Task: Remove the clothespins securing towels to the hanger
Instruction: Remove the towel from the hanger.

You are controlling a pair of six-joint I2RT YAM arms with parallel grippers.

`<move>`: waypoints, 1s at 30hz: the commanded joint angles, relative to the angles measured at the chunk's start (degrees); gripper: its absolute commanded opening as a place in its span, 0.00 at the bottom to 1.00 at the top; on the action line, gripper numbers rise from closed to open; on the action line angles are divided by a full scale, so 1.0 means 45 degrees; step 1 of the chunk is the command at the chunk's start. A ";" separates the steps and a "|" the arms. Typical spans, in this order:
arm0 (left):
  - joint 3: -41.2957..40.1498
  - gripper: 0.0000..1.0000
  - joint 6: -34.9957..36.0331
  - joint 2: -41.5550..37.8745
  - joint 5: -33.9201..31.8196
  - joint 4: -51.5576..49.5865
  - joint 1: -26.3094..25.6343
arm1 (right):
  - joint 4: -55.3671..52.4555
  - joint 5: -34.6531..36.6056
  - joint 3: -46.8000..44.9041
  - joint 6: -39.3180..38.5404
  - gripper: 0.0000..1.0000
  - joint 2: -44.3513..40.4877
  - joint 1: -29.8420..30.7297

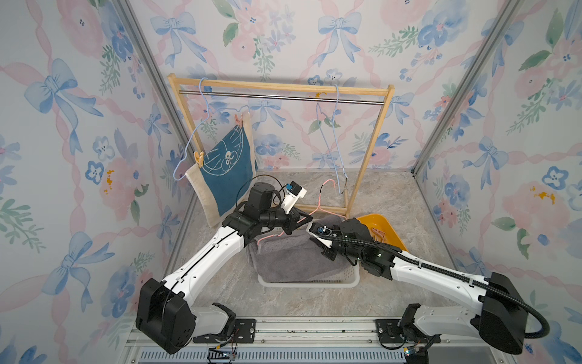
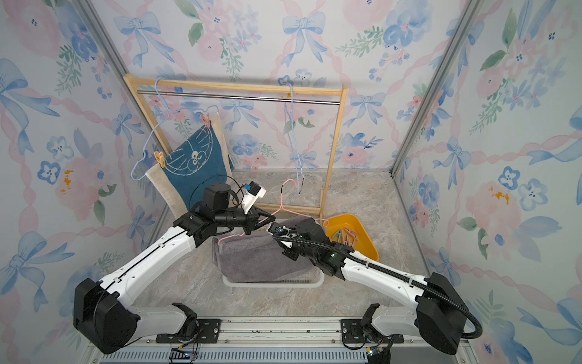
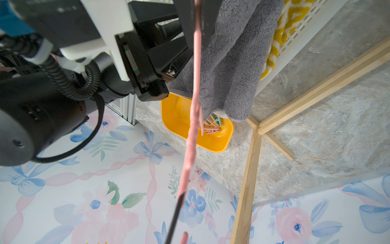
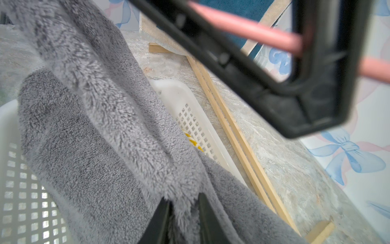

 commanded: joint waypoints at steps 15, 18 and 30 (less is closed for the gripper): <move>-0.0022 0.00 0.0138 -0.0362 -0.0483 0.0283 0.0100 | -0.0185 0.0053 0.0549 0.0255 0.00 -0.0602 0.0084; 0.0016 0.00 0.0101 -0.0367 -0.0613 0.0285 0.0098 | -0.0322 -0.0017 0.0710 0.0272 0.00 -0.1058 0.0082; 0.0018 0.00 -0.0016 -0.1098 -0.2772 0.0284 0.0169 | -0.1733 -0.0423 0.2287 0.0204 0.00 -0.2306 0.0062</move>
